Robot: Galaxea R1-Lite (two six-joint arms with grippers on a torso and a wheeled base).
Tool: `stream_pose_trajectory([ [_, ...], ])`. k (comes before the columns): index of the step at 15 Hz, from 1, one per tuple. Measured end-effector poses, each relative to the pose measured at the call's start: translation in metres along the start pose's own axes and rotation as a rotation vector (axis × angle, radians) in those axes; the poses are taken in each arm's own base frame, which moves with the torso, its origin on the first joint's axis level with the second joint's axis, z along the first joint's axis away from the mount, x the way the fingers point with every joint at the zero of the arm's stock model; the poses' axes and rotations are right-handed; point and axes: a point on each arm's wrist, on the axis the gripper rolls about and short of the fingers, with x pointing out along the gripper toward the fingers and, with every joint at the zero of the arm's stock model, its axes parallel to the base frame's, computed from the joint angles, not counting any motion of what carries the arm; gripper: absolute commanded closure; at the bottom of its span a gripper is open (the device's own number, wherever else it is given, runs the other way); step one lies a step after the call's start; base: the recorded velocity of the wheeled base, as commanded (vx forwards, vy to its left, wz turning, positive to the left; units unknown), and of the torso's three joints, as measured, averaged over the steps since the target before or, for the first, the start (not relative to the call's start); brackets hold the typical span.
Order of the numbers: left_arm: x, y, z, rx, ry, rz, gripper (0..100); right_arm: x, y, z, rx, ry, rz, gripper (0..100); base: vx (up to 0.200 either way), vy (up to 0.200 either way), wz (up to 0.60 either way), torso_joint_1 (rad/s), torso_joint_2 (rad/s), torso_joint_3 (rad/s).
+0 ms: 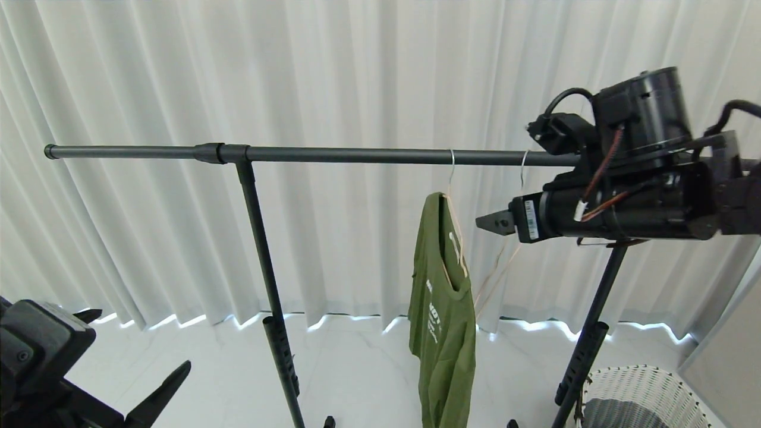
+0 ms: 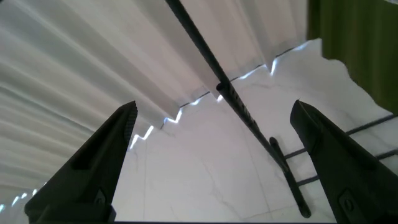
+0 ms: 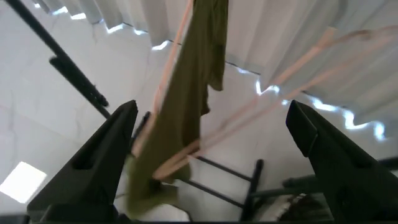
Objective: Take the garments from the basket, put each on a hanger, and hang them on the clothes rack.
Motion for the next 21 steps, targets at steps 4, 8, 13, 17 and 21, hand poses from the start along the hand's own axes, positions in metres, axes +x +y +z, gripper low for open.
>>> stream_pose_trajectory([
  [4,0.012,0.023,-0.005,-0.104,0.098,0.221,0,-0.047,-0.041,-0.018,-0.119,-0.011,-0.102,0,0.0,0.0,0.0,0.0,0.0,0.0],
  [8,0.02,0.041,-0.008,-0.231,0.166,0.359,0,-0.075,-0.091,-0.033,-0.159,0.002,-0.295,0,0.0,0.0,0.0,0.0,0.0,0.0],
  [13,0.032,0.049,-0.003,-0.241,0.187,0.359,0,-0.082,-0.129,-0.04,-0.218,-0.12,-0.477,0,-0.16,0.0,0.0,0.004,0.0,0.0],
  [17,0.036,0.048,0.003,-0.238,0.128,0.246,0,-0.08,-0.139,-0.05,-0.233,-0.097,-0.519,0,-0.2,0.0,0.0,-0.004,0.0,0.007],
  [21,0.038,0.049,0.003,-0.236,0.13,0.241,0,-0.077,-0.141,-0.051,-0.231,-0.089,-0.524,0,-0.15,0.0,0.0,0.003,0.0,0.001],
])
